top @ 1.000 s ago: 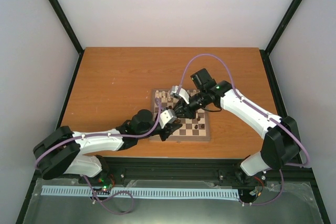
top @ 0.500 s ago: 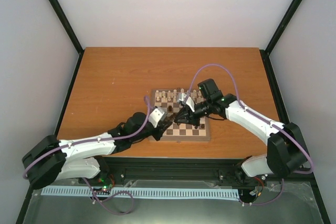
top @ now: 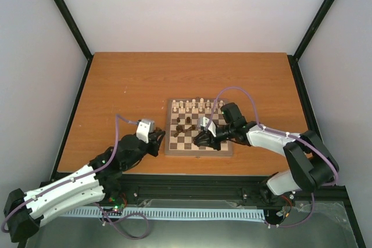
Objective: Set up the chess pieces on the board
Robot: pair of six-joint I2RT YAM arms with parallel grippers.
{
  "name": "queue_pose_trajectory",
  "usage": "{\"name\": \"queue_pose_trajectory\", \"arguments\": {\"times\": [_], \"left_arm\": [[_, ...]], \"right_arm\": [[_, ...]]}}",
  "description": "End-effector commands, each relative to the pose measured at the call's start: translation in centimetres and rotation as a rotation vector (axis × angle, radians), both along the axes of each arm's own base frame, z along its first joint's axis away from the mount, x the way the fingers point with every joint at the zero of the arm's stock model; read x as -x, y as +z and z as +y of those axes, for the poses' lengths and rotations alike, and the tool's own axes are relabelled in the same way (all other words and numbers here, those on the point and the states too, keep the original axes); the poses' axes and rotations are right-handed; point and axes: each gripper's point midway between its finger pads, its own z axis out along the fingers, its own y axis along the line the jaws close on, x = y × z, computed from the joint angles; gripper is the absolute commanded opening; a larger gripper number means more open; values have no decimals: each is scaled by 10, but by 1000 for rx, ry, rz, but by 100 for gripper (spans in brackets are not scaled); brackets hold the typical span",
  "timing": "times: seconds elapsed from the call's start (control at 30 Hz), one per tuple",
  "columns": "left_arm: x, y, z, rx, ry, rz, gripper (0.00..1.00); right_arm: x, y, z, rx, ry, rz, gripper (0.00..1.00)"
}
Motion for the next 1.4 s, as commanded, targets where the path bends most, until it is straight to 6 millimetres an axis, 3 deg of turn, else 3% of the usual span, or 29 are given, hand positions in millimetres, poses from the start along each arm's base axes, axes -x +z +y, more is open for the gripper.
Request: {"name": "queue_pose_trajectory", "arguments": {"times": [0.0, 0.23, 0.5, 0.87, 1.13, 1.37], "left_arm": [[0, -15, 22, -42, 89, 43, 16], [3, -14, 28, -36, 98, 41, 16], [4, -12, 28, -48, 90, 37, 16], [4, -16, 30, -45, 94, 36, 17], [4, -13, 27, -66, 78, 33, 17], [3, -12, 20, -82, 59, 62, 18]], "right_arm": [[-23, -6, 7, -45, -34, -147, 3], [-45, -21, 14, -48, -101, -148, 4], [-46, -25, 16, -36, -99, -137, 6], [-50, -29, 17, 5, -108, -100, 25], [-43, -8, 13, 49, -75, -71, 34], [-40, 9, 4, 208, -55, 14, 45]]}}
